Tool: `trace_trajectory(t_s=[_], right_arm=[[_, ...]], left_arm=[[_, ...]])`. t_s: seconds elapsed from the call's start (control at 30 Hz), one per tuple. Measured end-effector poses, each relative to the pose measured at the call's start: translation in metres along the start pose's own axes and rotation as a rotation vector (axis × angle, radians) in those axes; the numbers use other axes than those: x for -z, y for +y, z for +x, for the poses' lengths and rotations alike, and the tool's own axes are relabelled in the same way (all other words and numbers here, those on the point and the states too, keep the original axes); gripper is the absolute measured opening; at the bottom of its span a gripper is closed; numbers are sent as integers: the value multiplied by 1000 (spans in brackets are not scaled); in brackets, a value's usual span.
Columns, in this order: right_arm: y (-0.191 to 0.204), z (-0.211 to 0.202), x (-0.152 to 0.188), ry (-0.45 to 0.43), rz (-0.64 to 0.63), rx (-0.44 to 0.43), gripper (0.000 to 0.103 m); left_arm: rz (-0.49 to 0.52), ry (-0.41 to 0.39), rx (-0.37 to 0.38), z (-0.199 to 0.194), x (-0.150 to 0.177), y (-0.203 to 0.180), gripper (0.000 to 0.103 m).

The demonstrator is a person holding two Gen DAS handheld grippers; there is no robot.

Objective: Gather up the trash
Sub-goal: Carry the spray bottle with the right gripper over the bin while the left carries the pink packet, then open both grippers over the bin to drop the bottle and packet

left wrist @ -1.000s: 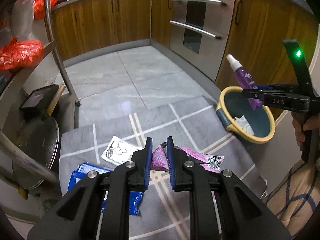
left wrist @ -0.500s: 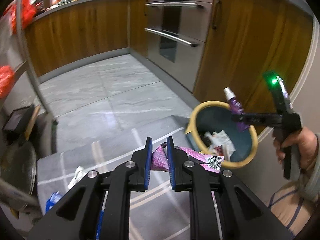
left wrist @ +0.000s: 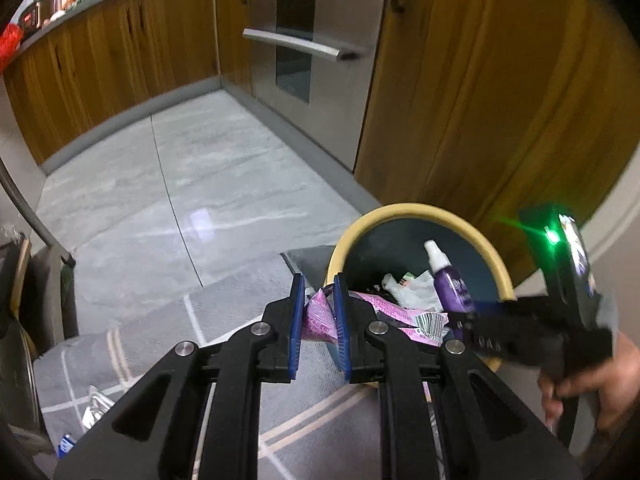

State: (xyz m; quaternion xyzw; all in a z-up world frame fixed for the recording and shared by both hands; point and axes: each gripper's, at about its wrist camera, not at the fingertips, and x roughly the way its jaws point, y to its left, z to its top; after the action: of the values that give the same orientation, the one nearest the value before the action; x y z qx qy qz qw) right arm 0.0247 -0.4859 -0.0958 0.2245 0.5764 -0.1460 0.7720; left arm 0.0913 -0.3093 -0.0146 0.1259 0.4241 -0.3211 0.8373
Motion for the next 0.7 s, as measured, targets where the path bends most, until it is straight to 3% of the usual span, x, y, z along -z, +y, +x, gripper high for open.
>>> trace_trajectory(t_s=[0.13,0.3,0.43,0.7], right_arm=[[-6,6,0,10,21,9,33],[-8,10,-2,-2,6,62,33],[-12,12,-1,-5,13,91,33],[-18,10,-1,-26,31,115,34]], left_arm=[[-22,47,-26,30,-3,-2,14],[-36,52,-48,50,-16,-3,15],[-104,30,-14,51,-25,-1,15],[-97,25,34,53,-26,-14,19]])
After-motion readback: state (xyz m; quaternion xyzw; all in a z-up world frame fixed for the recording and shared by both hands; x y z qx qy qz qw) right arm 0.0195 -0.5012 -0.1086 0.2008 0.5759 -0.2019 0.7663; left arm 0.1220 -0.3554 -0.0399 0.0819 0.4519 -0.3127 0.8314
